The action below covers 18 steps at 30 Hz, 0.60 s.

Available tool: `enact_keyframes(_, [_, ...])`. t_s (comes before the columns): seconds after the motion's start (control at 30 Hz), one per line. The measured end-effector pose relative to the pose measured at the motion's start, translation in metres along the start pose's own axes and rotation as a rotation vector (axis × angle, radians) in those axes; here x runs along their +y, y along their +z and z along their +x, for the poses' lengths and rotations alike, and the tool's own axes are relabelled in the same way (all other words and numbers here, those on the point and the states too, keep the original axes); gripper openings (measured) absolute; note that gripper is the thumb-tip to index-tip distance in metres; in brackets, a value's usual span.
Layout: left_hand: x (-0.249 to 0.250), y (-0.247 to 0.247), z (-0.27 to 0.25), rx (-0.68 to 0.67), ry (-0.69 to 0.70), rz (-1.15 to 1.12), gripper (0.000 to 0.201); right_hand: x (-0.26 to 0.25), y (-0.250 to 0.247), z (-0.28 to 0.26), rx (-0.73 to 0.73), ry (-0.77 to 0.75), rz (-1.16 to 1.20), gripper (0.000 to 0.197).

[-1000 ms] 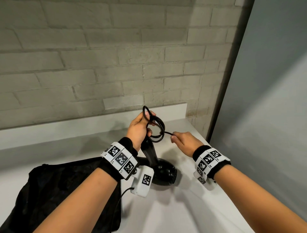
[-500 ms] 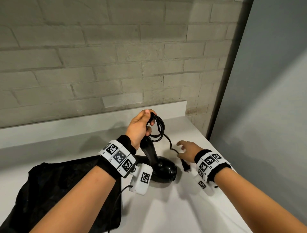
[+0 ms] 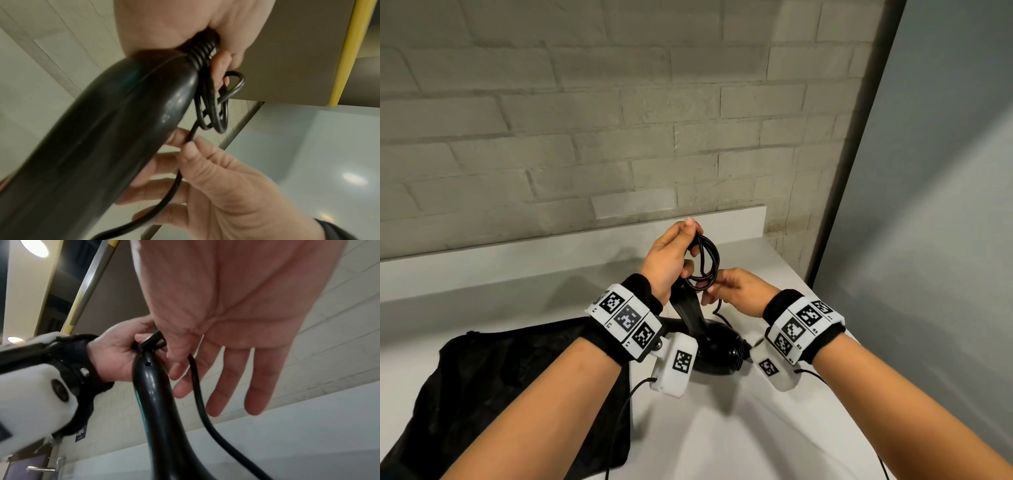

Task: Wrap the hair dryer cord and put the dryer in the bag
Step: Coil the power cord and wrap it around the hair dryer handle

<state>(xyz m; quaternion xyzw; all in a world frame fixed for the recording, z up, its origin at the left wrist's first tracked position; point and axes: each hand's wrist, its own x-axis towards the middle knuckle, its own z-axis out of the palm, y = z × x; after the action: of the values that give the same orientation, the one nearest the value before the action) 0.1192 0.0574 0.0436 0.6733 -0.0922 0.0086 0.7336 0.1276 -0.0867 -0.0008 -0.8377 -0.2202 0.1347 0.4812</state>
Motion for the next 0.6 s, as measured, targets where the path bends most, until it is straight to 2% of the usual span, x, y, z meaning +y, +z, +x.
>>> enact_keyframes(0.1, [0.001, -0.001, 0.0, -0.02, 0.0, -0.021, 0.019, 0.0, -0.002, 0.001, 0.117, 0.05, 0.02, 0.03])
enact_keyframes(0.27, [-0.001, -0.001, 0.001, -0.033, 0.013, 0.036, 0.018, -0.011, -0.02, 0.004, 0.331, 0.082, 0.032, 0.035])
enact_keyframes(0.43, [-0.007, 0.001, 0.006, -0.043, 0.036, 0.056, 0.017, -0.036, -0.037, 0.005, 0.504, -0.032, 0.166, 0.037])
enact_keyframes(0.6, [-0.006, -0.001, 0.009, -0.105, 0.069, 0.15, 0.02, -0.059, -0.039, 0.002, 0.552, -0.178, 0.131, 0.039])
